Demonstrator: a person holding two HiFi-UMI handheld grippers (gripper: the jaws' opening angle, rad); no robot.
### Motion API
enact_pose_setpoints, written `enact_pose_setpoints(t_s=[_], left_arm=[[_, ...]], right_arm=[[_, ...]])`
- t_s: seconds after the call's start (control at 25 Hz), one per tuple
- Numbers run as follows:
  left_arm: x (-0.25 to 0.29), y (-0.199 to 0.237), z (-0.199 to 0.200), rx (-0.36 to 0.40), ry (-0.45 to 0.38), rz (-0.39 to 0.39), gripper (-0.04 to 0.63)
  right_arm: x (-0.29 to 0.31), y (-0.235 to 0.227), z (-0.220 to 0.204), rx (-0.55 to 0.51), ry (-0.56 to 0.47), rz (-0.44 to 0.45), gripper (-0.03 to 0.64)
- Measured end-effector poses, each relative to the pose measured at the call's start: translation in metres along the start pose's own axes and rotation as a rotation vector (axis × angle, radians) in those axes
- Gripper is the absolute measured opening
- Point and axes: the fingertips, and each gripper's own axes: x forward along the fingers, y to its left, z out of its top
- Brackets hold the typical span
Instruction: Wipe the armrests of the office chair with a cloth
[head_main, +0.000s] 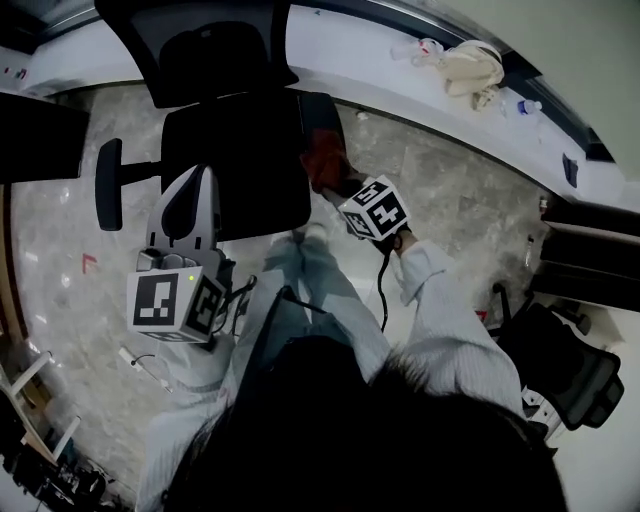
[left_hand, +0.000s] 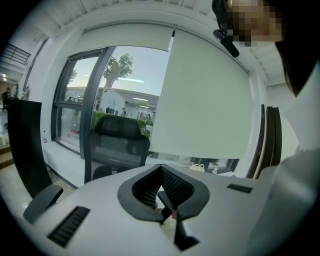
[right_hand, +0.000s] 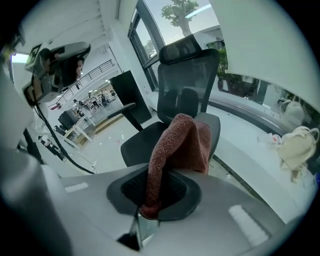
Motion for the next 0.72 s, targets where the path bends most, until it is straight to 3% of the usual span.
enact_pose_setpoints(t_s=[0.16, 0.28, 0.52, 0.72], left_arm=[[-0.003, -0.015, -0.004, 0.005, 0.003, -0.018, 0.003], [-0.008, -0.010, -0.010, -0.006, 0.023, 0.010, 0.003], [-0.025, 0.030, -0.027, -0.049, 0.042, 0.123, 0.003], [-0.041, 0.062, -0.036, -0.081, 0.052, 0.205, 0.003]], right_arm=[[-0.009, 0.002, -0.010, -0.018, 0.008, -0.002, 0.025], [-0.005, -0.015, -0.002, -0.040, 0.030, -0.018, 0.025], [0.024, -0.067, 0.044, -0.101, 0.106, -0.068, 0.025], [0.053, -0.111, 0.098, -0.114, 0.111, -0.150, 0.025]])
